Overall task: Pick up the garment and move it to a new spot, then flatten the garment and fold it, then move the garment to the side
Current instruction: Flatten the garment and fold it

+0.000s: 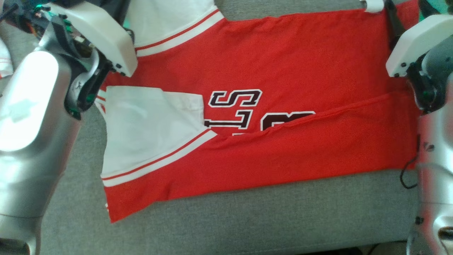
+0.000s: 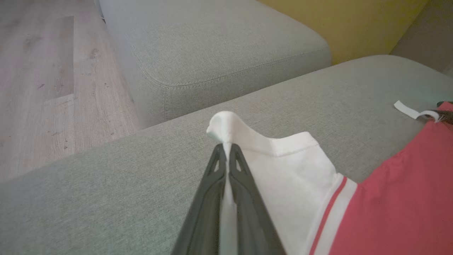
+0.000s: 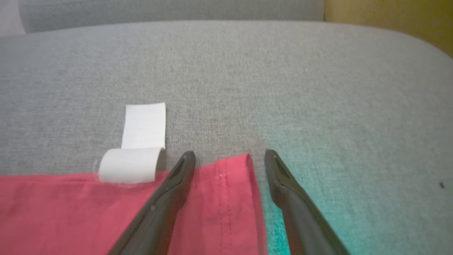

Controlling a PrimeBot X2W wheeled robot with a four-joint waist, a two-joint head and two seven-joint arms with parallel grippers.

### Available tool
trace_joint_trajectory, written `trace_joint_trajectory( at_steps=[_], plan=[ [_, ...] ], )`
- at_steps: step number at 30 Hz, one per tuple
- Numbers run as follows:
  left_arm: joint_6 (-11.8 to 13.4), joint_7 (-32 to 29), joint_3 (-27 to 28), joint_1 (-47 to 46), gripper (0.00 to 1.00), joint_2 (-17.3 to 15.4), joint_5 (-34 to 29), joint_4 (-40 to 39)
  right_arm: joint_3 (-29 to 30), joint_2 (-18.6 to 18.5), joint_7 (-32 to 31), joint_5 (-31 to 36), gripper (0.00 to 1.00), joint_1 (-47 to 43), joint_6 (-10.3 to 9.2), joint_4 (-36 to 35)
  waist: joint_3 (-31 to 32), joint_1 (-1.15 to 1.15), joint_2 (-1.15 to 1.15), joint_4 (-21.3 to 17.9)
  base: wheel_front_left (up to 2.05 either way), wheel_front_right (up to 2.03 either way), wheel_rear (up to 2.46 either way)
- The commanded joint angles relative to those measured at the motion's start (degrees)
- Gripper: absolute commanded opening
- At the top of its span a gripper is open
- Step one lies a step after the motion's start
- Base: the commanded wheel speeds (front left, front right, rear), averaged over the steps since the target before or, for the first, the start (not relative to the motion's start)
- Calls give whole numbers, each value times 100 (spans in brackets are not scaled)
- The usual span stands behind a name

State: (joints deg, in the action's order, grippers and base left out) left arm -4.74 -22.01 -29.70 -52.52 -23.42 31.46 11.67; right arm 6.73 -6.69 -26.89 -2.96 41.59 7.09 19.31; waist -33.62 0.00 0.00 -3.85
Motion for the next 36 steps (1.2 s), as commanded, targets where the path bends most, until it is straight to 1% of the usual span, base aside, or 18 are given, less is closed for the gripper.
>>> trace_joint_trajectory(
  at_steps=[1,2,3,4,5,6,7,12,17,23,26,30,33,36],
  plan=[
    [-17,68,180,-156,0,-142,49,-307,-38,-75,-223,-60,100,136,40,-51,2,0,0,94,0,0,0],
    [-19,81,163,-134,0,-138,49,-353,-6,-104,-317,-62,93,160,40,12,3,0,0,122,0,0,0],
    [-22,94,153,-110,0,-132,60,-393,15,-123,-401,-53,60,177,40,61,6,0,0,142,0,0,0],
    [-26,104,141,-83,0,-123,76,-428,46,-114,-462,-82,49,190,40,93,13,0,0,160,0,0,0],
    [-29,110,130,-58,0,-117,93,-461,75,-97,-511,-124,40,201,40,115,21,0,0,173,0,0,0],
    [-32,117,127,-36,0,-109,117,-494,91,-91,-558,-142,22,207,40,132,29,0,0,183,0,0,0],
    [-30,124,133,-16,0,-99,147,-525,101,-93,-587,-142,0,209,40,137,38,0,0,192,0,0,0],
    [24,165,180,98,0,-112,230,-617,178,-51,-595,-171,0,169,40,108,155,0,0,213,0,0,0],
    [55,277,259,249,0,-185,298,-701,124,-48,-311,-242,0,75,40,-44,371,0,0,221,0,0,0],
    [58,490,320,615,0,-204,463,-940,-51,-145,38,-407,0,-261,40,-184,839,0,0,282,0,0,0],
    [61,633,343,996,0,-234,590,-1193,-117,-224,245,-474,0,-582,40,-319,1085,0,0,319,0,0,0],
    [164,1008,396,1725,0,-268,667,-1568,-127,-287,552,-481,0,-1073,40,-427,1370,0,0,362,0,0,0],
    [287,1388,446,2366,0,-236,721,-1788,-85,-246,731,-525,0,-1417,40,-500,1493,0,0,387,0,0,0],
    [398,1871,517,2997,0,-115,807,-1835,-29,-190,912,-533,0,-1722,40,-592,1546,0,0,407,0,0,0]
  ],
)
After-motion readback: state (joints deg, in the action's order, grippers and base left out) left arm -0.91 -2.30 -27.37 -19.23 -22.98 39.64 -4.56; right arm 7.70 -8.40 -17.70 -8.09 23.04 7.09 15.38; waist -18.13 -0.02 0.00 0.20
